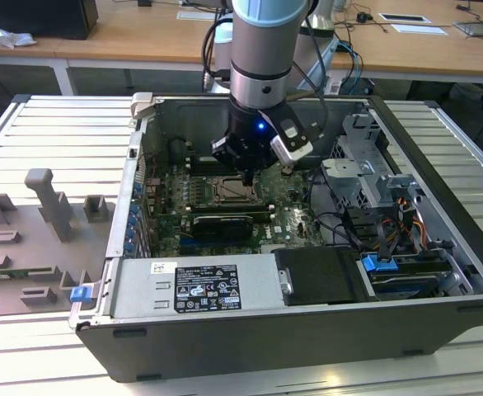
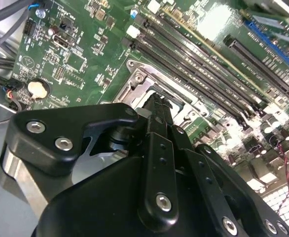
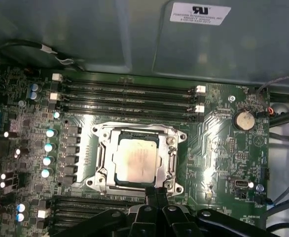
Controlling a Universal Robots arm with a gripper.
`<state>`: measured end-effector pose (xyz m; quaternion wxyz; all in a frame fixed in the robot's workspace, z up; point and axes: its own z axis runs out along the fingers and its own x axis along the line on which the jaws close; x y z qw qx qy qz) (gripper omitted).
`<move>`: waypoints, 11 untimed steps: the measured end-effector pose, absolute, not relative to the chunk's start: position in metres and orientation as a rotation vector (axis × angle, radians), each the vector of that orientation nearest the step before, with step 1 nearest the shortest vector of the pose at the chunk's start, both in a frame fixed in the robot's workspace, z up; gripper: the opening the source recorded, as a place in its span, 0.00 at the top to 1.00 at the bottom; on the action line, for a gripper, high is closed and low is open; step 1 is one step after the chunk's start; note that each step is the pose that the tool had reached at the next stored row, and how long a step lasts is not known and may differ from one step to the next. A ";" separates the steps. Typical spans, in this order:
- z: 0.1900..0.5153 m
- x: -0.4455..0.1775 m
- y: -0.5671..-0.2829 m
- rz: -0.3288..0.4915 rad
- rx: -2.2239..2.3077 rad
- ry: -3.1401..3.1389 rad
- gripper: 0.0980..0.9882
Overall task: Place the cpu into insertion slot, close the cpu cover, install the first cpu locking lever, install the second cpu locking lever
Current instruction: 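Install the second cpu locking lever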
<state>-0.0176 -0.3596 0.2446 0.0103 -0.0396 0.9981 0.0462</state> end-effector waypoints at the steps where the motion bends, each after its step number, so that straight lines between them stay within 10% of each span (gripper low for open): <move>1: 0.245 -0.018 -0.361 0.144 -0.124 3.115 0.99; 11: 0.244 -0.018 -0.374 0.145 -0.124 3.116 0.99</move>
